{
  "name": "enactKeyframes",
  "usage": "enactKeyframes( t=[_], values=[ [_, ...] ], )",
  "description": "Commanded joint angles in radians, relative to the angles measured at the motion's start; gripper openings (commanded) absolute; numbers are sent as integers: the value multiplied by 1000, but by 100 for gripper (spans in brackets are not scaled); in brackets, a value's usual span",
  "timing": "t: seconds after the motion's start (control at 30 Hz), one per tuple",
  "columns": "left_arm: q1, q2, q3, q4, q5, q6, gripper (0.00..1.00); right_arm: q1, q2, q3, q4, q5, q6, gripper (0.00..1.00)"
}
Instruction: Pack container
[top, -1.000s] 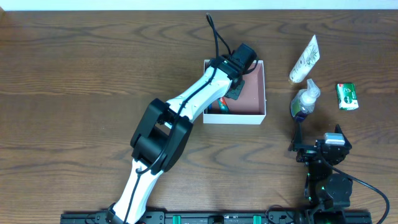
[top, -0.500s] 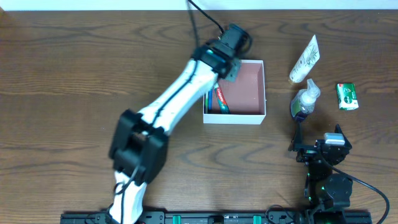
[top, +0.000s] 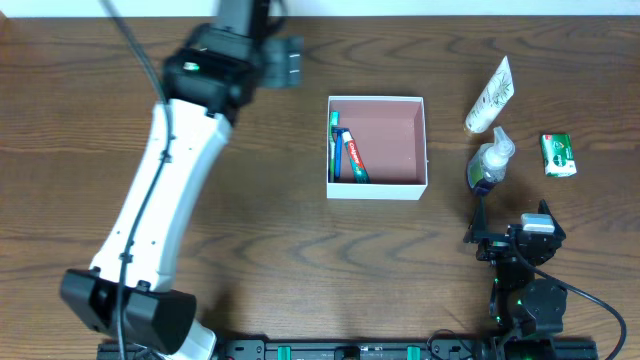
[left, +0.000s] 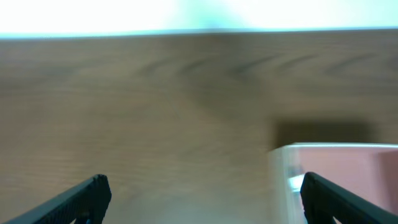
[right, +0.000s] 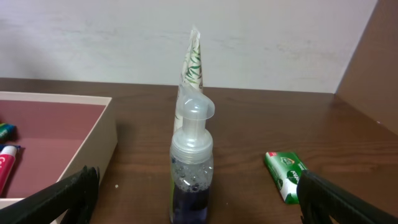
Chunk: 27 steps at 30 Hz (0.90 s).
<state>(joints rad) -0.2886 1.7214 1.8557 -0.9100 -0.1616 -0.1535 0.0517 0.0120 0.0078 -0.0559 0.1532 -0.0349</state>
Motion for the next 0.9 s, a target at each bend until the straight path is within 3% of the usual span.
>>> enactKeyframes(
  t=[0.0,0.2,0.43,0.87],
  values=[
    [105,10,1,-96,-57,-4,98,15,-7,-2,-4,-1,-11,99],
    [295,11,-23,-209,-56,-81,98,15,-7,-2,-4,-1,-11,99],
    [434,11,-71,-228,-56,-102,98,15,-7,-2,-4,-1,-11,99],
    [469,11,-79,-234,-56,-137,98,15,-7,-2,-4,-1,-11,99]
  ],
)
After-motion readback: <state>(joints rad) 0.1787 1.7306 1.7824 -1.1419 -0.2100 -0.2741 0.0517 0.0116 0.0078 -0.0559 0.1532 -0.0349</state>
